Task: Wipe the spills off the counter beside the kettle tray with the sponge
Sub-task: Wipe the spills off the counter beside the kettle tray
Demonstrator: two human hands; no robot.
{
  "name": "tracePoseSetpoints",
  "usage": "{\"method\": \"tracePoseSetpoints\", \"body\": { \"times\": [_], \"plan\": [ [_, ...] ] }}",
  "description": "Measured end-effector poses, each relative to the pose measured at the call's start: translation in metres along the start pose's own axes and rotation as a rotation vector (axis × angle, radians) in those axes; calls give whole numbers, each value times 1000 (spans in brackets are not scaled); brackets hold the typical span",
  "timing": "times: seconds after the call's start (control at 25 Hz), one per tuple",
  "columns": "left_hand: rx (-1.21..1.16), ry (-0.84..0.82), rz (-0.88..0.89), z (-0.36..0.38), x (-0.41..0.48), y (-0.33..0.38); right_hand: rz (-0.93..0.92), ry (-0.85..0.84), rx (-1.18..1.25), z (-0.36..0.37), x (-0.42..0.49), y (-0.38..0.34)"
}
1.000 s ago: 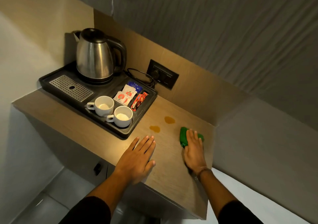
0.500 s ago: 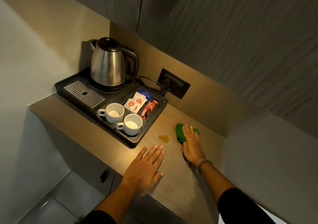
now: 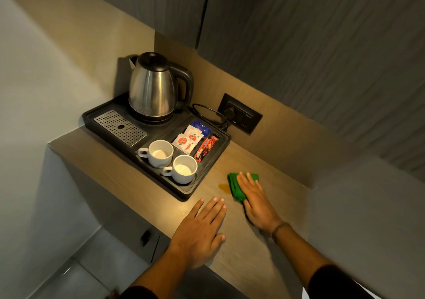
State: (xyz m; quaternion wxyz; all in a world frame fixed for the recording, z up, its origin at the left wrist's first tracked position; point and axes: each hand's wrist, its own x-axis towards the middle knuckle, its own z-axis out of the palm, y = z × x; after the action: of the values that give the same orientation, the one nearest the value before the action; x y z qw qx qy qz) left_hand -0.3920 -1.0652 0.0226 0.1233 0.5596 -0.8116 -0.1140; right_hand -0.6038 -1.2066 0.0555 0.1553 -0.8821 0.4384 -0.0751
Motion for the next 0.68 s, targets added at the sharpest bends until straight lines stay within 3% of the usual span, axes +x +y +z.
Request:
{"method": "tracePoseSetpoints", "body": {
  "times": [0.12, 0.28, 0.48, 0.68],
  "plan": [
    [-3, 5, -2, -1, -1, 0, -30, -11, -10, -10, -33, 26],
    [6, -20, -3, -3, 0, 0, 92, 4, 9, -10, 33, -7],
    [15, -27, -6, -3, 0, 1, -153, -111, -66, -4, -10, 0],
    [8, -35, -3, -6, 0, 0, -40, -70, -53, -18, 14, 6]
  ]
}}
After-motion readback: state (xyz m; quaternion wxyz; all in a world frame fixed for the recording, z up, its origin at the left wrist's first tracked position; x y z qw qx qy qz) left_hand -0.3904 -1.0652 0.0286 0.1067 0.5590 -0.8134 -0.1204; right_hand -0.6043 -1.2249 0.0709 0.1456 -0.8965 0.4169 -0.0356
